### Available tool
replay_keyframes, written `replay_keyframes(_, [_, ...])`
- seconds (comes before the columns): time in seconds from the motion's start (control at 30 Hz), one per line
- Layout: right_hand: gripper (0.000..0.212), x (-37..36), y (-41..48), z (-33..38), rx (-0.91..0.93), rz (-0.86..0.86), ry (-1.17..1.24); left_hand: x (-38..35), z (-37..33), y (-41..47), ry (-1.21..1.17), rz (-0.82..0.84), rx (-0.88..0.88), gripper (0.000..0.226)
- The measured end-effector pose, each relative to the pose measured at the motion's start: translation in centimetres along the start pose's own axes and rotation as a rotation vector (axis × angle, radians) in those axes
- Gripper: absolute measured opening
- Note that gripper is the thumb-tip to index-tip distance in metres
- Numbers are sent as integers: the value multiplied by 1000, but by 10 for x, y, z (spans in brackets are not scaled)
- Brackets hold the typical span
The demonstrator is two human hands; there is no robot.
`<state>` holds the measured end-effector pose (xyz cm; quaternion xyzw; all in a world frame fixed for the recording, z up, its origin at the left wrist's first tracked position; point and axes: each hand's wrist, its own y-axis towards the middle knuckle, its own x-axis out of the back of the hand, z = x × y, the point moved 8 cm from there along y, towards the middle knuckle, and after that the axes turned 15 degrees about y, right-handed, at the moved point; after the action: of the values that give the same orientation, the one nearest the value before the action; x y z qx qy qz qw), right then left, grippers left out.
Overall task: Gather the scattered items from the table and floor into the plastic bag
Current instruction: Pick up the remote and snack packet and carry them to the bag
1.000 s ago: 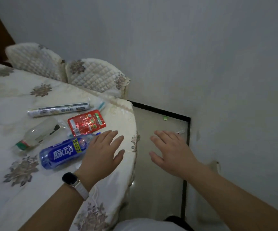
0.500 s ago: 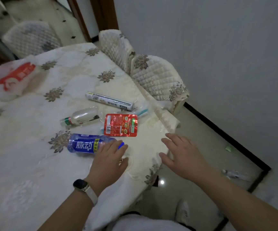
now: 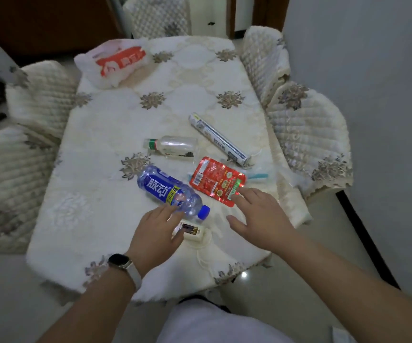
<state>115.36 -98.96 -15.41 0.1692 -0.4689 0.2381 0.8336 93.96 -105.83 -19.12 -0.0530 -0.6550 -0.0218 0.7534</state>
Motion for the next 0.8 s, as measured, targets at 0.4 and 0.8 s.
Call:
replay_keyframes(0.4, [55,-36,67,-49,-113,118,-109,-92,25,13,-126,190,58,62])
replay_keyframes(0.8, [87,-85,152,-79,-160,212,107,-98,16,0,-69,287,279,63])
